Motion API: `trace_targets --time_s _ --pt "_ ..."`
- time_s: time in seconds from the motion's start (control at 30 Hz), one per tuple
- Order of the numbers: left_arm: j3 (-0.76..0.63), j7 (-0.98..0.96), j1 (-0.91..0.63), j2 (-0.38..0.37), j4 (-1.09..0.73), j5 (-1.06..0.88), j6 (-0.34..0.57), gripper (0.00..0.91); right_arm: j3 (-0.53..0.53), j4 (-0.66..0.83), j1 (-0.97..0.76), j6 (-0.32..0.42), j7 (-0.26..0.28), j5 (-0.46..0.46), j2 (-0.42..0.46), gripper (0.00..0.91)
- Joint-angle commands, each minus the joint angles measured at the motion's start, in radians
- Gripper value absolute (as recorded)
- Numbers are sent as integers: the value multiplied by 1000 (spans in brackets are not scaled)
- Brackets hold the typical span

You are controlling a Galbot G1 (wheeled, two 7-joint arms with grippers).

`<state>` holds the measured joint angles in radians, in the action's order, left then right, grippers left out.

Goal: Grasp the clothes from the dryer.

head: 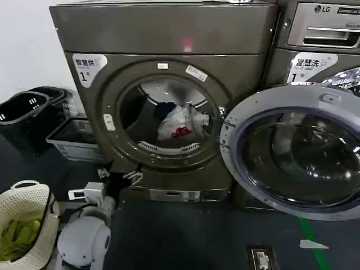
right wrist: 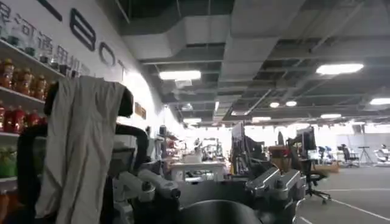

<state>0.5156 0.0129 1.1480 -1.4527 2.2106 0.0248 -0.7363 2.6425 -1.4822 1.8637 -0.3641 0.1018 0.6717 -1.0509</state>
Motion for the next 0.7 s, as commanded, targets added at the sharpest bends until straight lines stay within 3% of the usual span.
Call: trace_targets --time_s 0.03,0.23,0.7 --pt "-2 1 0 1 -4 0 -49 907 0 1 2 13 -18 12 -3 907" --pt "-2 2 -1 3 -5 0 -49 907 2 -1 -3 16 -45 34 -3 907" --pt "-3 5 0 -1 -10 1 -49 907 5 9 -1 21 -52 35 -2 907"
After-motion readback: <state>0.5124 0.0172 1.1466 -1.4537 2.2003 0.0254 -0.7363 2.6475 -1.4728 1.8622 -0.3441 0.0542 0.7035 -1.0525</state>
